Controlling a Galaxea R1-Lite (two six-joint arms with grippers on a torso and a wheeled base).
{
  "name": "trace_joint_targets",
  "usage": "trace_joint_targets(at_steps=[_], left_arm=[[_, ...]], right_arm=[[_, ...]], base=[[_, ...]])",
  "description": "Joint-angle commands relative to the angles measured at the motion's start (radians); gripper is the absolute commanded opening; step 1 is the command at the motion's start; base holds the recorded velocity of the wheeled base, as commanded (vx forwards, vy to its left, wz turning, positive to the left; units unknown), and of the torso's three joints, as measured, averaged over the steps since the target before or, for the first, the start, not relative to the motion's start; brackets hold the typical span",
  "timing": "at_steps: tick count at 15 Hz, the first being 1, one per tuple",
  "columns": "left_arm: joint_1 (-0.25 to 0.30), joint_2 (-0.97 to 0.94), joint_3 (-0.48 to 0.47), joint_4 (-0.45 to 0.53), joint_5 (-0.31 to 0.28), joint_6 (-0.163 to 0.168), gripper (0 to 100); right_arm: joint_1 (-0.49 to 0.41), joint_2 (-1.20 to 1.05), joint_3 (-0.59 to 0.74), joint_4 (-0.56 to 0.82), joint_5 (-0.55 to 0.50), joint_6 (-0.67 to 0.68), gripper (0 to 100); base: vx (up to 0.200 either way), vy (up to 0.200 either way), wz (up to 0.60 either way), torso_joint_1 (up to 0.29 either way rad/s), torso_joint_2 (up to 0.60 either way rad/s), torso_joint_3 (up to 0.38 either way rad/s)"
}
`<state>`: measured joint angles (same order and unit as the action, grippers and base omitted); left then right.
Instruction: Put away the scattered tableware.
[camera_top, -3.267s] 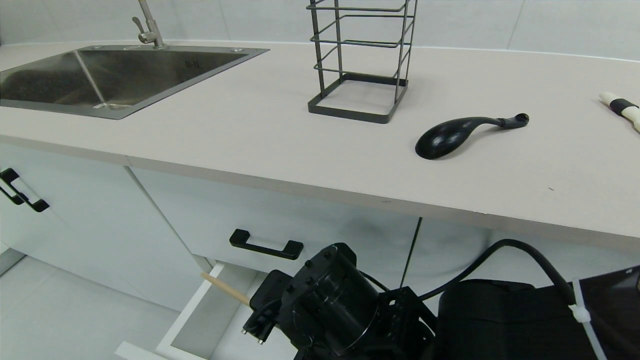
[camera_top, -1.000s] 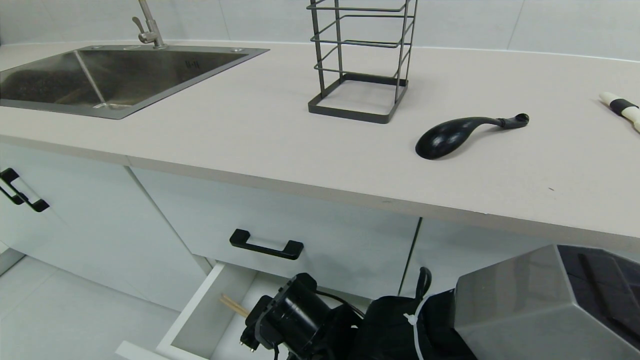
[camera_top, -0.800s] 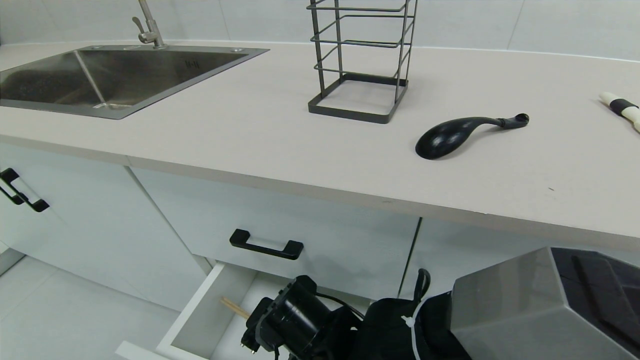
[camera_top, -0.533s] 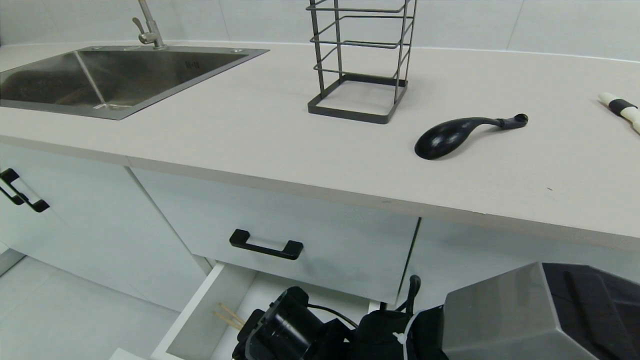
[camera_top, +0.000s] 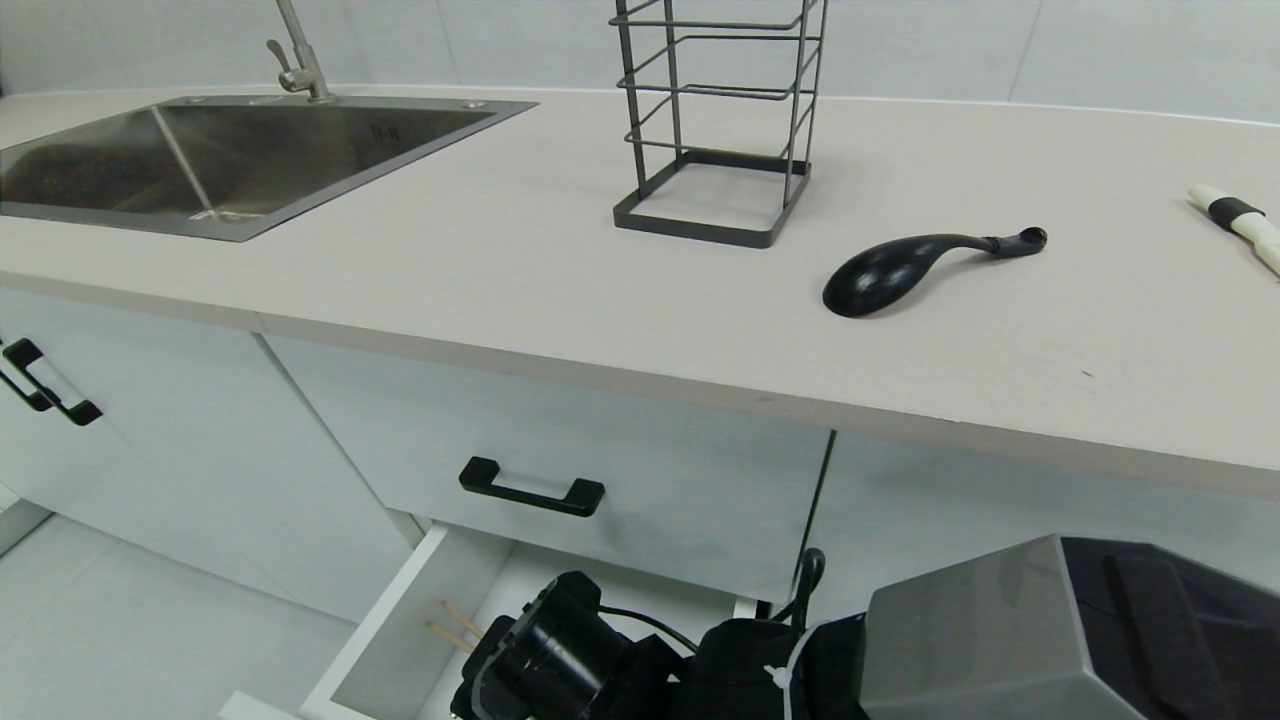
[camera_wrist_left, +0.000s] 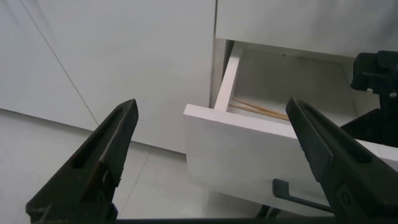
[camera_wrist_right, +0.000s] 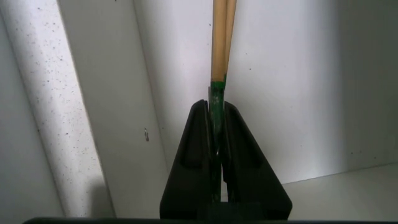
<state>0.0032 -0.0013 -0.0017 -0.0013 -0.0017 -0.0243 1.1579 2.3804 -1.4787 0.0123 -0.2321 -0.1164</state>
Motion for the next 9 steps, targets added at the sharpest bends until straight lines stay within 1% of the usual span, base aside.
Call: trace_joint_targets(at_steps=[1,6,9], left_arm=[[0.0,0.001,0.0,0.0,0.0,0.0,100],[0.0,0.001,0.0,0.0,0.0,0.0,100],[0.0,0.001,0.0,0.0,0.0,0.0,100]], right_arm=[[-0.001,0.02,-0.005,-0.014,-0.01,0.001,0],[0.005,-0.049,0.031,-0.003,-0.013,0.007,0],[0.005,-0.07,0.038,-0.003,-0.033,0.007,0]], base=[[0.0,0.0,0.0,0.0,0.0,0.0],[0.0,0.0,0.0,0.0,0.0,0.0],[0.0,0.0,0.0,0.0,0.0,0.0]])
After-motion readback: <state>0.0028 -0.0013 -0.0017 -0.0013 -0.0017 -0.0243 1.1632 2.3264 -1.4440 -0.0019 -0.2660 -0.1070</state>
